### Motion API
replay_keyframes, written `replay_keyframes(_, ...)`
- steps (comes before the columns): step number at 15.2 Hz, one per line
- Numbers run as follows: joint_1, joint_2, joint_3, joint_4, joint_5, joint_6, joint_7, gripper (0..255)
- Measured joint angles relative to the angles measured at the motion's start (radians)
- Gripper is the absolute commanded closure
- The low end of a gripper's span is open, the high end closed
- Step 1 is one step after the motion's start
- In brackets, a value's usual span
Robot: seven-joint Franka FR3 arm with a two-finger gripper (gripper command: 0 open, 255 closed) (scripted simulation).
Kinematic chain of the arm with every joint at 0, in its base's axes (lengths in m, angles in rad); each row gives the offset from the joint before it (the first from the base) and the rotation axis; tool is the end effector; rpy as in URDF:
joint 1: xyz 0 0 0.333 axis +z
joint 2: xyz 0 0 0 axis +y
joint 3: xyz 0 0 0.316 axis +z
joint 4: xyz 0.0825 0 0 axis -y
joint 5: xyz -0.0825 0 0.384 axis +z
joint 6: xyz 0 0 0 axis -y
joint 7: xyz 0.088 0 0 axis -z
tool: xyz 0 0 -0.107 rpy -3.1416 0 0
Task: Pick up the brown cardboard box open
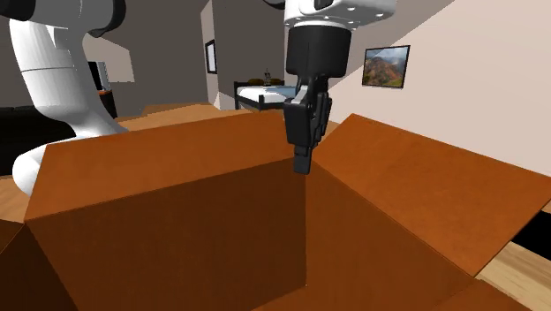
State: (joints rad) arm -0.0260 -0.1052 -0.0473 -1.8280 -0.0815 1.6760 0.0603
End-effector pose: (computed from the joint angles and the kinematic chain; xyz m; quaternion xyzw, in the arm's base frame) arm 0.5218 -0.0473 0.5685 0.9971 -0.0613 -0.0237 0.0378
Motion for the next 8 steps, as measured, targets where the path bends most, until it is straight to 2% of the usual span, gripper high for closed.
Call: replay_keyframes(8, 0.0, 0.018, 0.001, 0.121, 0.001, -0.103, -0.008, 255)
